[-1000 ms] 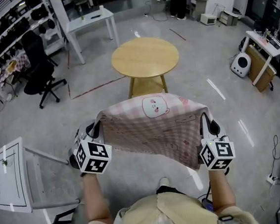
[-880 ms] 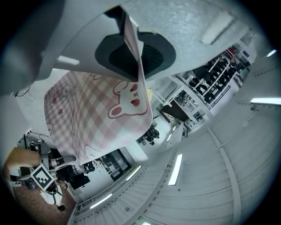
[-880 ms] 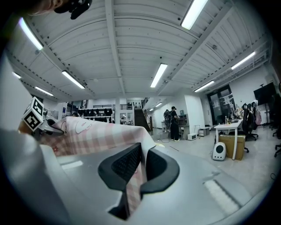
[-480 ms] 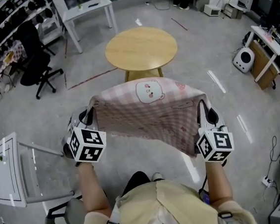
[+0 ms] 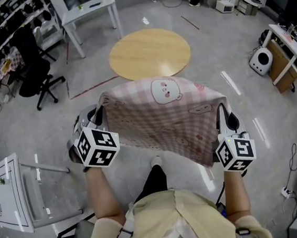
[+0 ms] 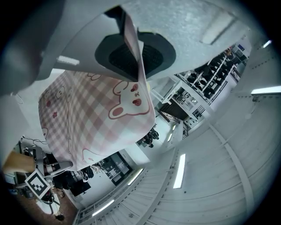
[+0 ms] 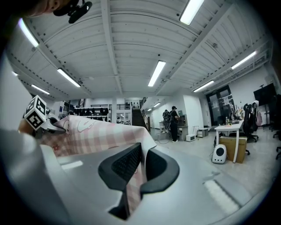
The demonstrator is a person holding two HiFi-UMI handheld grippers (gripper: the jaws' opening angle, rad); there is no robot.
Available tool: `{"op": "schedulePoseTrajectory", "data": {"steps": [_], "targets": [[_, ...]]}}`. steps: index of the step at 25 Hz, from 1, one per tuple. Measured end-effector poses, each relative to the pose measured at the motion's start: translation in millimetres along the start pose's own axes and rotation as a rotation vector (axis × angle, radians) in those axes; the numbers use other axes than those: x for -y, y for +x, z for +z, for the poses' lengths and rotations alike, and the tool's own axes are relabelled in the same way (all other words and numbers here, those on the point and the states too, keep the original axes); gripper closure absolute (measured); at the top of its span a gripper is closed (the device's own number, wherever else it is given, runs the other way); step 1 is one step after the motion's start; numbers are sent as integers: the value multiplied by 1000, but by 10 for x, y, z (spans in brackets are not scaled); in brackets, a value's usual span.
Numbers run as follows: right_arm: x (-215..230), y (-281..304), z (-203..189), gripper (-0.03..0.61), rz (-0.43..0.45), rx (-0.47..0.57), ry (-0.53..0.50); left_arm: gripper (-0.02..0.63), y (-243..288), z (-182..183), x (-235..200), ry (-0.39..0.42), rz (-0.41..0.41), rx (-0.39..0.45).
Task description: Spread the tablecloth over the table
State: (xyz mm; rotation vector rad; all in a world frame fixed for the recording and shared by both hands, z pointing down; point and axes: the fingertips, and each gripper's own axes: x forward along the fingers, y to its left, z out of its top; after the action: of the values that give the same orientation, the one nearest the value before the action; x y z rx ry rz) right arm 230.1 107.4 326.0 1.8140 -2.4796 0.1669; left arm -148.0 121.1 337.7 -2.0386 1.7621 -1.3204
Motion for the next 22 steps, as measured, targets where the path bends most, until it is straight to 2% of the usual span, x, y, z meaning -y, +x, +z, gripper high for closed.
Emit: {"op": "schedulePoseTrajectory", "data": {"steps": [4,9,15,22], "targets": [[50,425,-7,571,-19,-29,4,607,410,136,-194,28,-29,4],[16,1195,223,571,-54,-41,12,607,1081,380,-695,78,-77,-2],[65,1354,59,571,-100,-11,18,606,1363,366,-663,140,-105,55],[98,2183,303,571,-120,2,-21,606,2163,682,-1152,185,-98,75]]}}
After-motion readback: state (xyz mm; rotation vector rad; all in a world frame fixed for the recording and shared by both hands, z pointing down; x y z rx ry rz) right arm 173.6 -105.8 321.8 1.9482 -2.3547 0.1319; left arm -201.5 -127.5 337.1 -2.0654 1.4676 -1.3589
